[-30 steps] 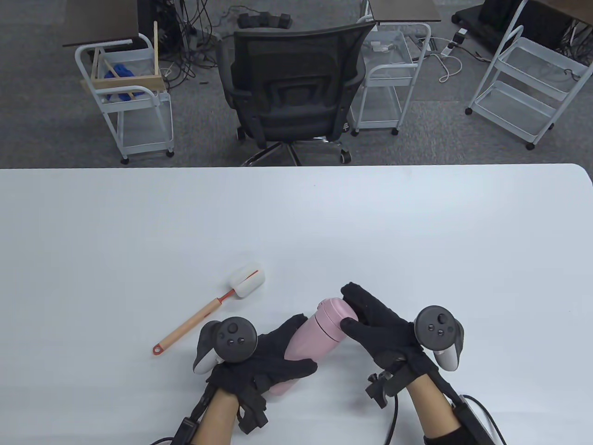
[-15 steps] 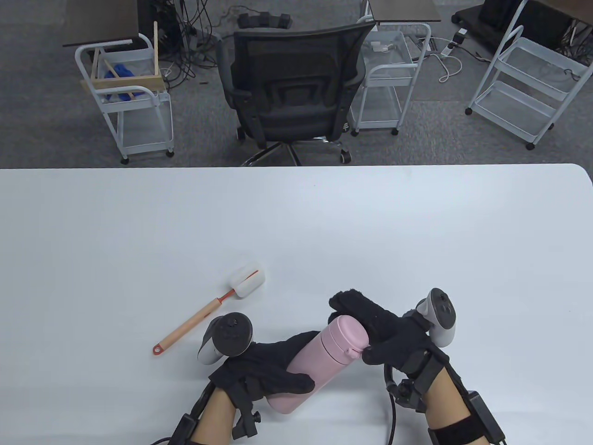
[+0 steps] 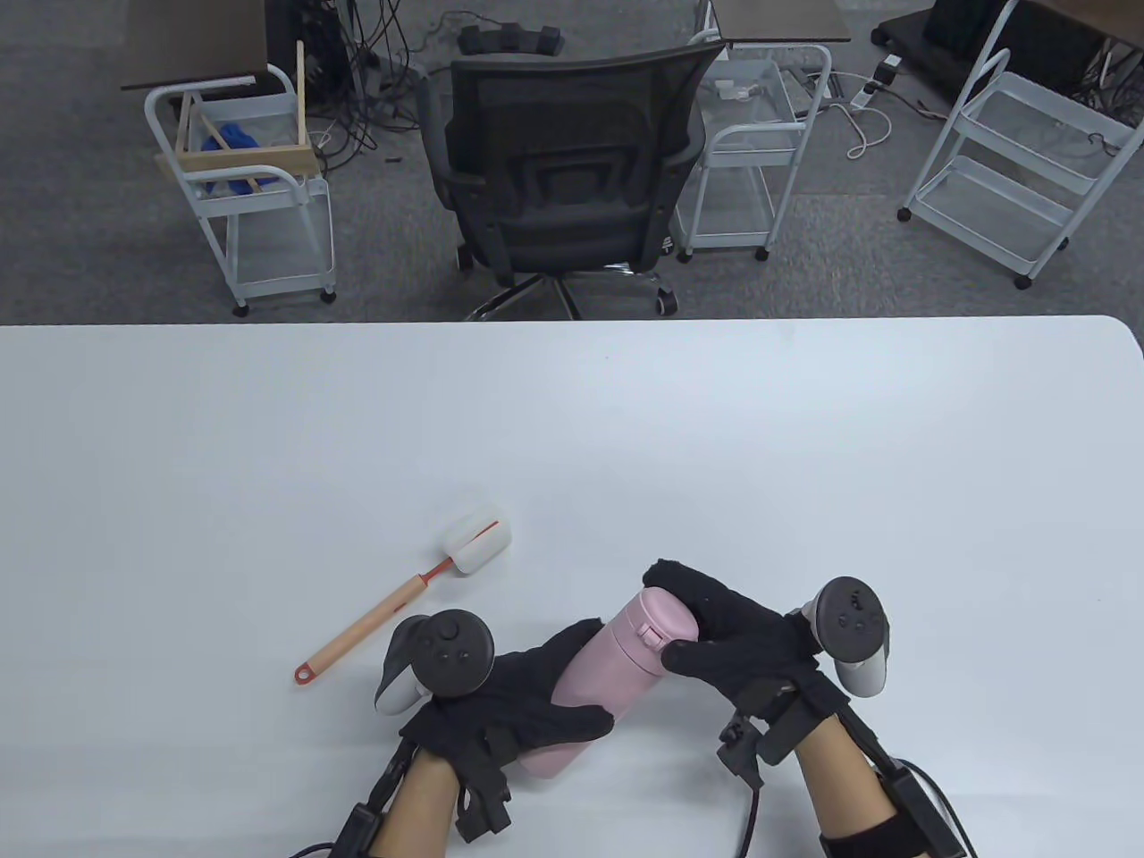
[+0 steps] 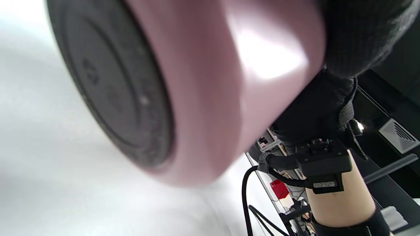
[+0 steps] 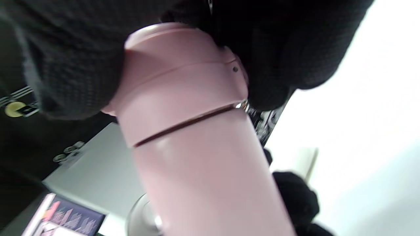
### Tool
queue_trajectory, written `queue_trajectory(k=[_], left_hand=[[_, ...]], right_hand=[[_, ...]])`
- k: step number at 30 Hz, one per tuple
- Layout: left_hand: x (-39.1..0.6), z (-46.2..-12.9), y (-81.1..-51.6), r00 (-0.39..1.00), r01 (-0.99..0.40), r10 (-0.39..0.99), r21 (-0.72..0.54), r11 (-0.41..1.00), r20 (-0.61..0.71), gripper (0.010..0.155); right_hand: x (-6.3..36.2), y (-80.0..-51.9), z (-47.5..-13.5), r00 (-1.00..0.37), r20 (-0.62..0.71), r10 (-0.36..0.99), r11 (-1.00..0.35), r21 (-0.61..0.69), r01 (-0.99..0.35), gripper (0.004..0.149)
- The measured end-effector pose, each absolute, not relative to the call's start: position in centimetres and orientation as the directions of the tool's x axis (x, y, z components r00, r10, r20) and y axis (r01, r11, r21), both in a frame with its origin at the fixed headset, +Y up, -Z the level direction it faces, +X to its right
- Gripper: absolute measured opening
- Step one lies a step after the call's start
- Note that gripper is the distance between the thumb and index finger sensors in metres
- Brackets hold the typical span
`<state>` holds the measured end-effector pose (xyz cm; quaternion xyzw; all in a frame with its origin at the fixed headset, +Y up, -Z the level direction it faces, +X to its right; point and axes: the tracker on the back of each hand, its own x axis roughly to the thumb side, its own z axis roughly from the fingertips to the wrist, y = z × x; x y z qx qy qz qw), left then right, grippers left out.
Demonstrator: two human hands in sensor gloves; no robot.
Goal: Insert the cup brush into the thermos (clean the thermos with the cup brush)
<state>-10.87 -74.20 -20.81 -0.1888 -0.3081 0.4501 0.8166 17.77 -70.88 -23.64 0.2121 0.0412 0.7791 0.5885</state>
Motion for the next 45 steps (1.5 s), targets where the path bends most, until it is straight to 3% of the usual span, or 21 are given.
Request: queue_trajectory(k=[9, 21, 26, 29, 32, 36, 45], left_hand=[[-8.9, -20.3, -74.0, 0.491, -0.665, 0.814, -0.469, 0.581, 0.312, 0.07], [-7.4, -20.2, -73.9, 0.578, -0.613, 0.748, -0.432, 0.662, 0.326, 0.074], [-7.0, -20.5, -73.5, 0.626, -0.545, 0.695, -0.439, 0.715, 0.355, 0.085], [-7.5, -21.1, -73.6, 0.581, -0.613, 0.748, -0.431, 0.662, 0.321, 0.087], [-8.2, -22.1, -73.7, 0.503, -0.707, 0.825, -0.427, 0.563, 0.256, 0.086], [-9.2, -24.0, -73.3, 0.443, -0.803, 0.873, -0.342, 0.488, 0.206, 0.088], [-9.6, -27.7, -72.3, 0.526, -0.825, 0.828, -0.118, 0.552, 0.196, 0.091]], right_hand=[[18.8, -70.8, -23.1, -0.424, 0.161, 0.891, -0.437, 0.058, -0.897, 0.092], [18.6, -70.7, -22.8, -0.559, 0.036, 0.829, -0.559, -0.012, -0.829, 0.093], [18.5, -71.2, -22.8, -0.498, 0.05, 0.866, -0.5, 0.043, -0.865, 0.094], [18.7, -71.1, -22.9, -0.45, 0.1, 0.888, -0.454, 0.031, -0.89, 0.097], [19.5, -71.4, -23.1, -0.295, 0.086, 0.952, -0.297, 0.017, -0.955, 0.098], [20.6, -72.0, -23.6, -0.239, 0.054, 0.97, -0.24, 0.005, -0.971, 0.095], [21.9, -73.2, -24.5, -0.196, -0.016, 0.98, -0.196, 0.016, -0.981, 0.091]])
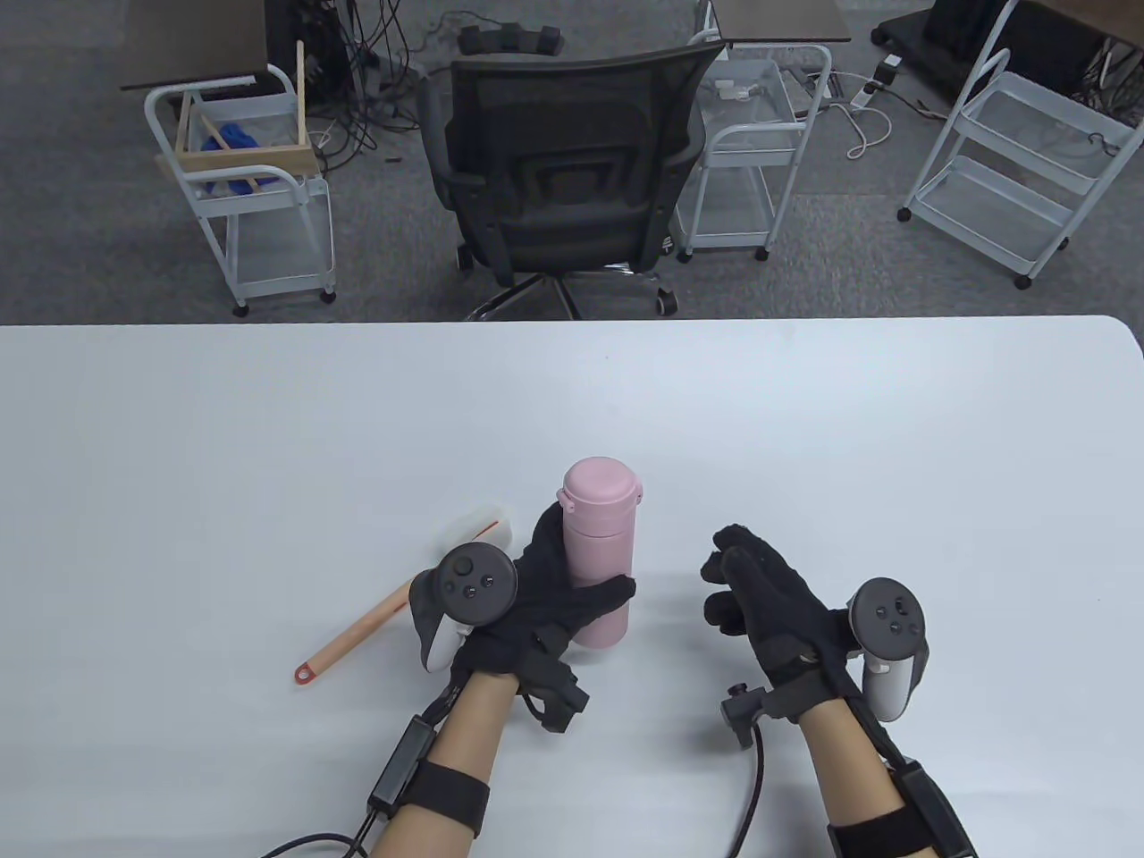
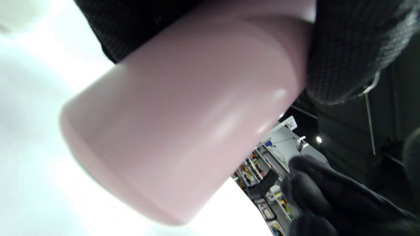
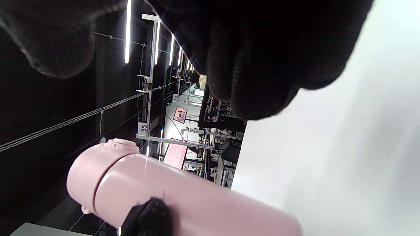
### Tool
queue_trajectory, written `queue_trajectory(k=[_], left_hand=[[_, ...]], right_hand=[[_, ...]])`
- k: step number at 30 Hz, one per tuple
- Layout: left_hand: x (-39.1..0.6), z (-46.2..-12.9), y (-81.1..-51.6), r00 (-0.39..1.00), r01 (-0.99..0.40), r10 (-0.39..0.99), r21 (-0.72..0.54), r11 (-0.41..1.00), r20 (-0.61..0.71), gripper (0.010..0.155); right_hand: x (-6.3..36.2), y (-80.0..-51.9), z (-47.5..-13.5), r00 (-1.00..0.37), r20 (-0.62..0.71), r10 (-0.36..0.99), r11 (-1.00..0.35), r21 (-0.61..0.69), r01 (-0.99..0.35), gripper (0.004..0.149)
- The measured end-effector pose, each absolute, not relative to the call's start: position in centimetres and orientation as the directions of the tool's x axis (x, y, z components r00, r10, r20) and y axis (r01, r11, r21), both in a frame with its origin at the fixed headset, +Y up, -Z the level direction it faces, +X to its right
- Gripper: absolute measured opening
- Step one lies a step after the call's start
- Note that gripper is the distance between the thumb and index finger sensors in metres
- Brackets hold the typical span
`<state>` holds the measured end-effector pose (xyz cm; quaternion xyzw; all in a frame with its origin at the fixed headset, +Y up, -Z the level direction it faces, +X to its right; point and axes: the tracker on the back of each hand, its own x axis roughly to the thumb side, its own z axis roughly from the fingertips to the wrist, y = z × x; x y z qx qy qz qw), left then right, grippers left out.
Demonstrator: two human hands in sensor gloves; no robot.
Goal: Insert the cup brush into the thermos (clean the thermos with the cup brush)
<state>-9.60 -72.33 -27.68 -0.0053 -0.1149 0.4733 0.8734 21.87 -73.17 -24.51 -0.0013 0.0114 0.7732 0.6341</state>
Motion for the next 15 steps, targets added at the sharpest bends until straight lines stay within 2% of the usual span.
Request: queue_trajectory(k=[5, 6, 15], left_hand=[[-8.9, -28.9, -73.2, 0.607, -0.789, 0.779, 0.004, 0.614, 0.157, 0.094], [-8.9, -29.1, -73.4, 0.617, -0.783, 0.772, 0.016, 0.622, 0.152, 0.098], [-8.5, -29.6, -75.3, 0.617, -0.784, 0.781, -0.02, 0.621, 0.098, 0.1]], right_hand=[[21.9, -73.1, -24.6, -0.189, -0.017, 0.982, -0.188, 0.023, -0.982, 0.09], [22.0, -73.1, -24.6, -0.189, -0.017, 0.982, -0.188, 0.025, -0.982, 0.09], [22.1, -73.1, -24.7, -0.174, -0.023, 0.984, -0.174, 0.026, -0.984, 0.089]])
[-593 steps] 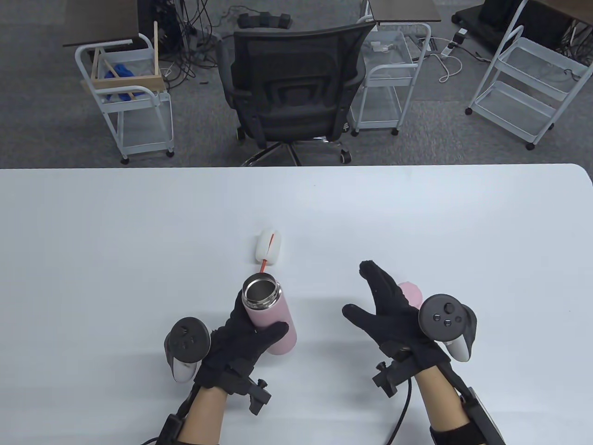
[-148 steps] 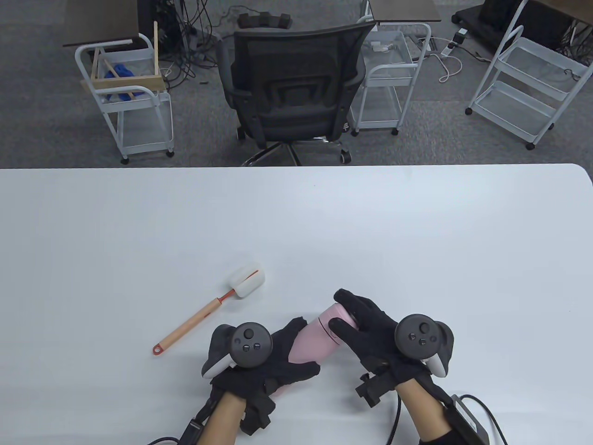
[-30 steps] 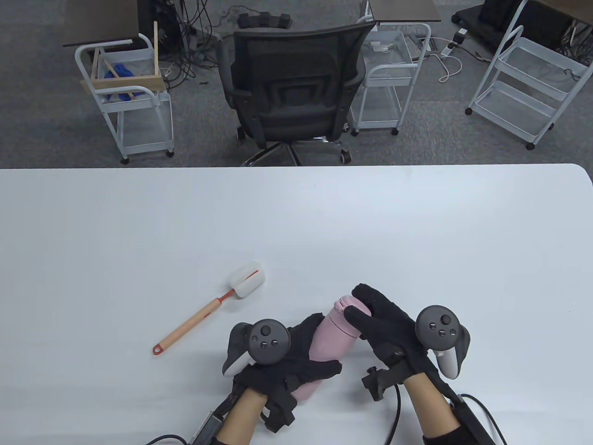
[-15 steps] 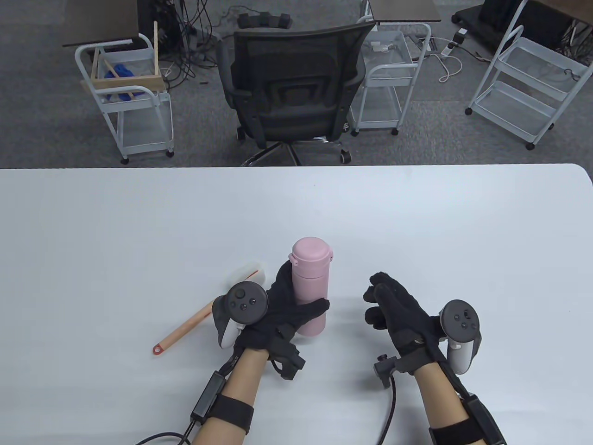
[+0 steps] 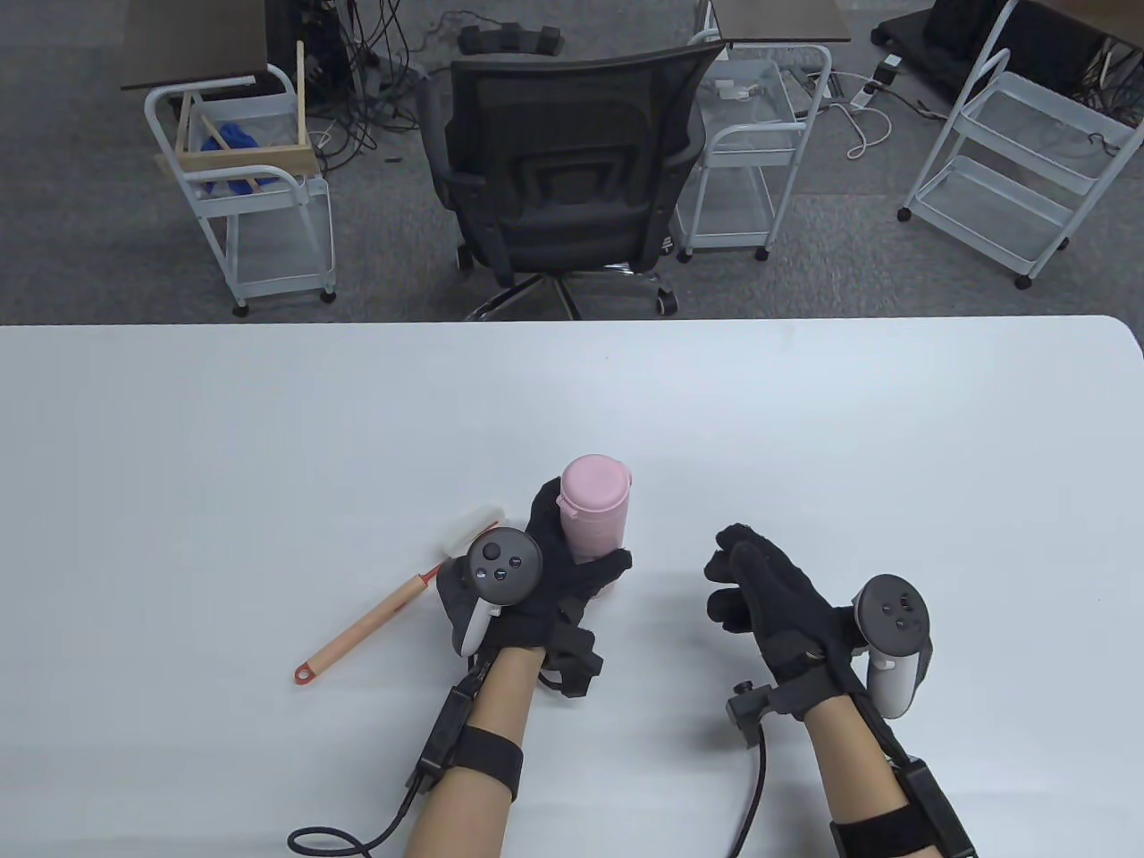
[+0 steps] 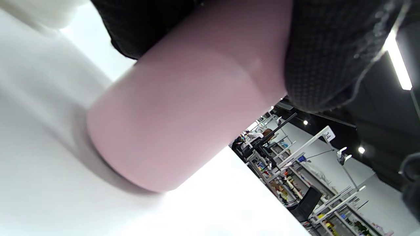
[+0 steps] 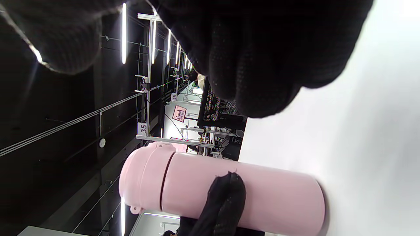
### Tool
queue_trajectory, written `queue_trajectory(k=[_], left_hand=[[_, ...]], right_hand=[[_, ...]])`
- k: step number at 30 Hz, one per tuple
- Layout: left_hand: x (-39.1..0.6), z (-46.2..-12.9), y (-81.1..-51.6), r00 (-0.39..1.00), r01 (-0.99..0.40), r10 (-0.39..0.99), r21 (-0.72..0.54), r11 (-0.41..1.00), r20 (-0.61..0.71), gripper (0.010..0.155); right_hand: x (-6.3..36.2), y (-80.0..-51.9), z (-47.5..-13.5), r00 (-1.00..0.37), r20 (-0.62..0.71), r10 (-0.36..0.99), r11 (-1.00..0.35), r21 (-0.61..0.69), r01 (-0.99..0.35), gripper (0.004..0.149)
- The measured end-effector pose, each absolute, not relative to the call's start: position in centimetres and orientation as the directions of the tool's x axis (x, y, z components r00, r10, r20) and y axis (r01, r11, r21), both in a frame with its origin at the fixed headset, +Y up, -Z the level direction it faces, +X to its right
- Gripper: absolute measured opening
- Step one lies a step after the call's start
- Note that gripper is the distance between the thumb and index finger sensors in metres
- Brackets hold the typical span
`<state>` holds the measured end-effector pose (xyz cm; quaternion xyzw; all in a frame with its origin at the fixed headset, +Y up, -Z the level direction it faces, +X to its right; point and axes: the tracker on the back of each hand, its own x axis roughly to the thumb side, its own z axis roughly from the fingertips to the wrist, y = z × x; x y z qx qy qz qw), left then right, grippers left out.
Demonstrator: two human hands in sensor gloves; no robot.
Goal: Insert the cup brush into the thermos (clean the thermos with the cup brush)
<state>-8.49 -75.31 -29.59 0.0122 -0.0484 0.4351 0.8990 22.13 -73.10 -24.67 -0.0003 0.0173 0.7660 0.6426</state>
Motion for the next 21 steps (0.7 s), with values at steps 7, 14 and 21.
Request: queue_trajectory(k=[7, 14, 21], left_hand=[[-8.2, -29.0, -75.7, 0.623, -0.777, 0.775, -0.029, 0.628, 0.105, 0.099], [-8.7, -28.4, -75.0, 0.593, -0.799, 0.795, -0.027, 0.601, 0.126, 0.087], [-10.8, -25.9, -72.8, 0.542, -0.824, 0.821, -0.08, 0.561, 0.179, 0.097]], right_hand=[[22.2, -73.1, -24.7, -0.172, -0.033, 0.985, -0.171, 0.03, -0.985, 0.088], [22.4, -73.1, -24.7, -0.17, -0.039, 0.985, -0.168, 0.042, -0.985, 0.088], [22.5, -72.9, -24.8, -0.185, -0.023, 0.982, -0.184, 0.045, -0.982, 0.088]])
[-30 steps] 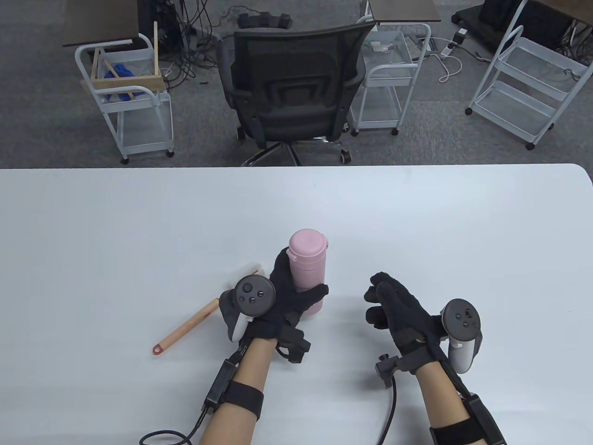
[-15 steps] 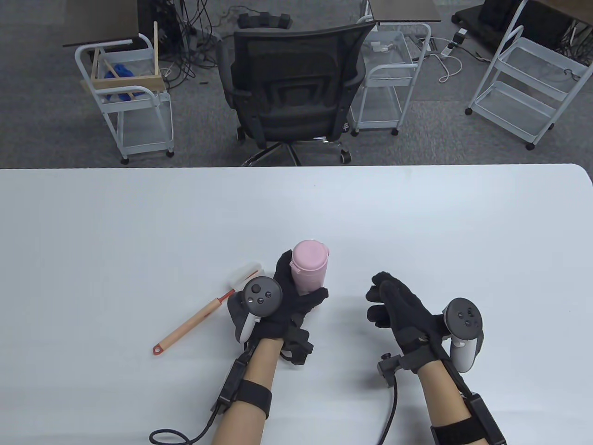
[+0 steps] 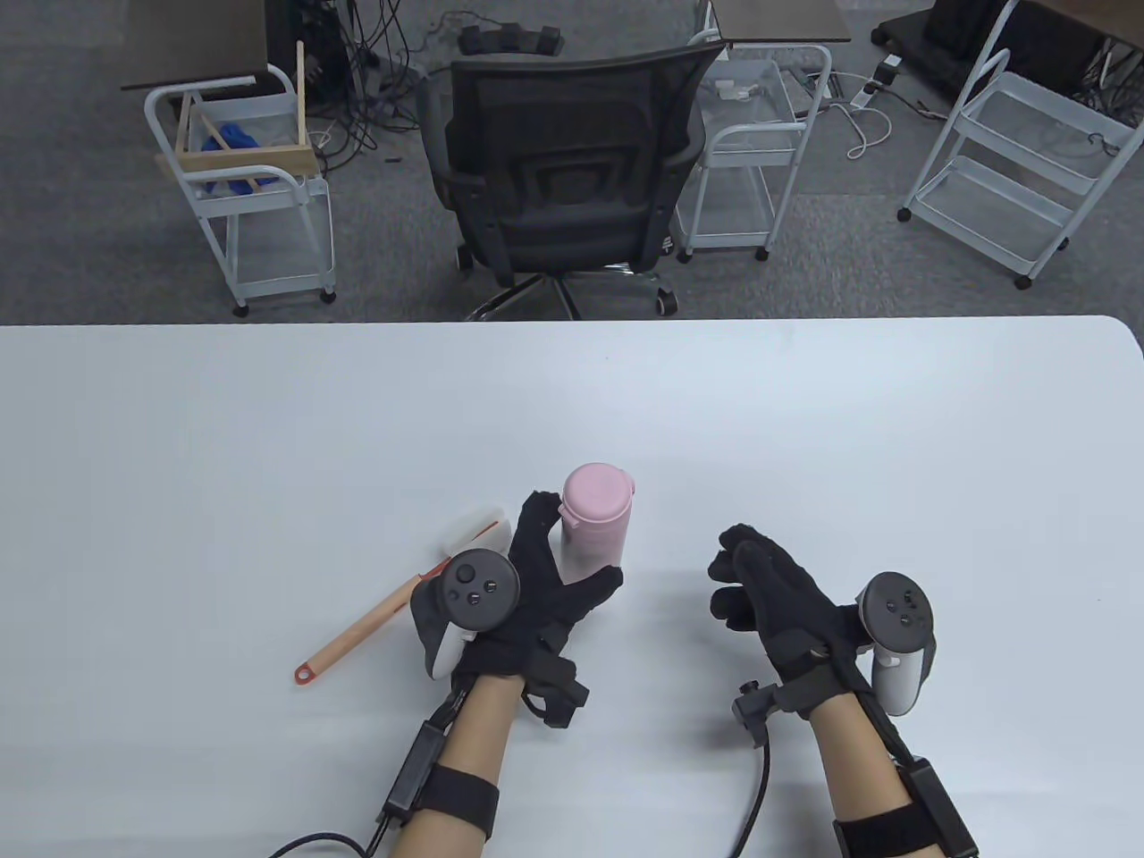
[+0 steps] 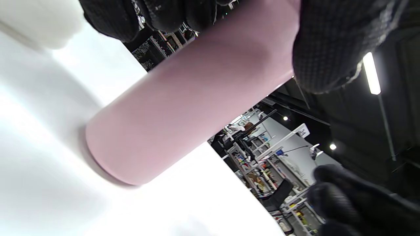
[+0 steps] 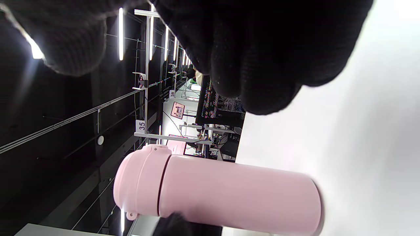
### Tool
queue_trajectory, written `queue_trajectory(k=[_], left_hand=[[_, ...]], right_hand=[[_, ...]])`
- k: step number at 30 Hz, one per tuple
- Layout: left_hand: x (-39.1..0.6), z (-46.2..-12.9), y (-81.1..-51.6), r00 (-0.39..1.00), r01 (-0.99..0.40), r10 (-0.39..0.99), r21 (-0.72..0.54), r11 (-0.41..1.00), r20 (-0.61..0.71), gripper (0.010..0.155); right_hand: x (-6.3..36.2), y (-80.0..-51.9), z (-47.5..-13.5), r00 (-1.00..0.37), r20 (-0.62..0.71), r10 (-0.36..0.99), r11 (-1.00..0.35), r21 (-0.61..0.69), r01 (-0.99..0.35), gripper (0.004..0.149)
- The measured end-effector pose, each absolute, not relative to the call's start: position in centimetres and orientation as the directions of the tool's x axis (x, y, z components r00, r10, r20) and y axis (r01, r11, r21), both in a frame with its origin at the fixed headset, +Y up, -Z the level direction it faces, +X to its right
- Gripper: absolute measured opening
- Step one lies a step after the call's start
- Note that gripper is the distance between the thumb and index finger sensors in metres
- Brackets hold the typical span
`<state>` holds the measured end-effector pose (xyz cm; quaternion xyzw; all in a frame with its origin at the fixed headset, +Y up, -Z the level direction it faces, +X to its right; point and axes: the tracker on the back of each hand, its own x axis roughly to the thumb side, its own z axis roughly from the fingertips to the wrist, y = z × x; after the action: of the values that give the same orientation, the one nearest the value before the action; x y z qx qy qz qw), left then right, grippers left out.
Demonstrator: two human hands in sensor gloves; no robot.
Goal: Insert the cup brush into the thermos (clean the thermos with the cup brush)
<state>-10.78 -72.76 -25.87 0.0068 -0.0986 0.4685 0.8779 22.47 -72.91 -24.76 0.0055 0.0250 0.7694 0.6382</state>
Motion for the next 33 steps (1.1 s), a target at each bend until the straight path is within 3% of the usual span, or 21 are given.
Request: queue_trajectory(k=[3, 7, 10, 20, 29, 33], left_hand=[[-12.5, -24.2, -71.8, 0.528, -0.837, 0.824, -0.038, 0.546, 0.206, 0.106], [-14.9, -22.5, -71.0, 0.564, -0.812, 0.788, -0.008, 0.584, 0.248, 0.106], [-16.3, -21.7, -70.8, 0.595, -0.785, 0.762, -0.019, 0.619, 0.258, 0.102], [-19.2, -20.9, -71.3, 0.784, -0.617, 0.59, 0.139, 0.775, 0.191, 0.088], [-19.8, -21.4, -72.5, 0.888, -0.448, 0.445, 0.006, 0.894, 0.117, 0.088], [-20.0, -21.5, -72.6, 0.911, -0.402, 0.402, -0.019, 0.916, 0.098, 0.079]], right_hand=[[22.5, -72.6, -24.7, -0.204, -0.001, 0.979, -0.203, 0.052, -0.978, 0.087], [22.6, -72.0, -24.6, -0.273, 0.039, 0.961, -0.275, 0.031, -0.961, 0.087], [22.7, -71.6, -24.6, -0.316, 0.057, 0.947, -0.318, 0.016, -0.948, 0.087], [21.9, -71.1, -24.4, -0.538, 0.122, 0.834, -0.54, -0.019, -0.842, 0.087], [19.6, -70.8, -23.8, -0.789, 0.204, 0.58, -0.8, -0.043, -0.599, 0.086], [18.8, -71.0, -23.6, -0.841, 0.212, 0.497, -0.855, -0.046, -0.516, 0.085]])
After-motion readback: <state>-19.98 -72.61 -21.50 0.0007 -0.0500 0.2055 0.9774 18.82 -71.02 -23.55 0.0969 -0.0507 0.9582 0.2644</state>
